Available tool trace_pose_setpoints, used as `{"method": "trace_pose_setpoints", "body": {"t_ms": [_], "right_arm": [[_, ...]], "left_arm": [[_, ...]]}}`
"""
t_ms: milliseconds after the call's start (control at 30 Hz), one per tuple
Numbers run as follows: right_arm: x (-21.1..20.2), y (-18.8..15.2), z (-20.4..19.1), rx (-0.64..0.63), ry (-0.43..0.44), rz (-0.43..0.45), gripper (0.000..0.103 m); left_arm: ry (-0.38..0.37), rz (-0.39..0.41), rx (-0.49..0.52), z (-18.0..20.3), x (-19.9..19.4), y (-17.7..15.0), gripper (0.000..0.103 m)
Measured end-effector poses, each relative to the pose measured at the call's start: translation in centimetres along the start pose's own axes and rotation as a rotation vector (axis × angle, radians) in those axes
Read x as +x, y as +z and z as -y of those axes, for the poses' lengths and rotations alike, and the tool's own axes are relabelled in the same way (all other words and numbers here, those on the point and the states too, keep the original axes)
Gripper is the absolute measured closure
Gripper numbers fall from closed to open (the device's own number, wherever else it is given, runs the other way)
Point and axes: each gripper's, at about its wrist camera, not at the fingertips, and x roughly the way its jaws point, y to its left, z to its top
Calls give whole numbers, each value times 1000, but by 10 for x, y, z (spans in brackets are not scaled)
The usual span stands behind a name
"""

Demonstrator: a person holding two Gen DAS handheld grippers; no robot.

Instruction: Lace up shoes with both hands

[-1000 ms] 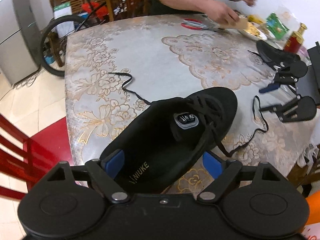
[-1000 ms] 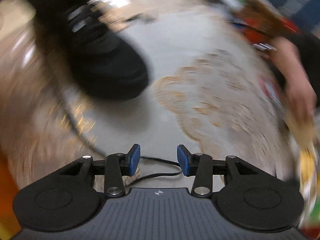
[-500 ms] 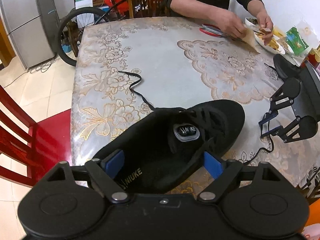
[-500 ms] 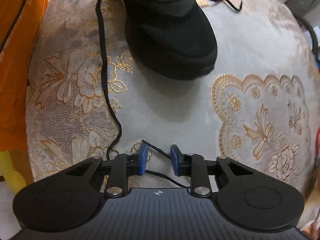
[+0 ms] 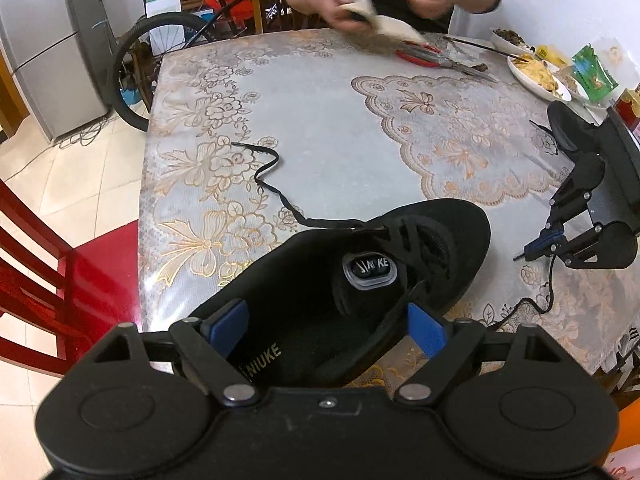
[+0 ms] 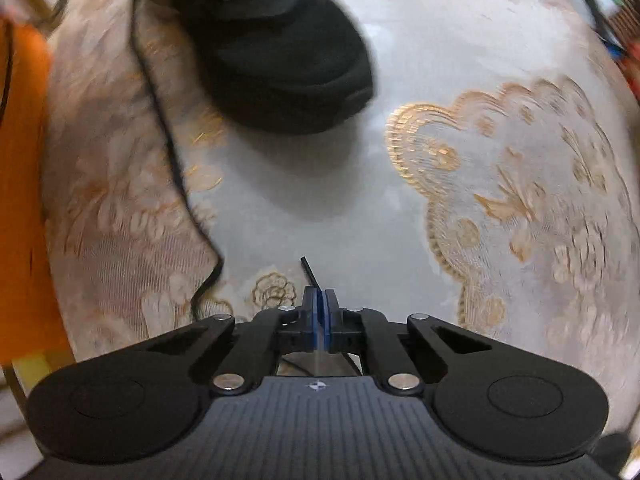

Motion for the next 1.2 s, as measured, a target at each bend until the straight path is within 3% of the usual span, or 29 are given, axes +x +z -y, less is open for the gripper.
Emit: {"method": "trace_pose_setpoints", "body": {"t_ms": [100,233,367,500,700,900,1200], "right_arm": [[-3,-5,9,231,15,95,100],[-27,-9,6,555,104,338,100],[-48,5,-12,730,201,569,100],[-65,25,-34,807,287,725,100],[-61,59,-51,867,335,831,100],[-41,69,-63,993,358,894,100],[-37,71,-78,1086,334,833,100]], "left_arm": [[2,6,13,0,0,0,17],[-5,24,38,-1,0,-1,17],[-20,57,65,-5,-7,-1,17],[-35,92,94,-9,-13,-1,17],[-30,109,61,-30,-17,-4,16],[-17,125,43,-44,-16,-7,16],[-15,149,66,-49,-16,-8,16]]}}
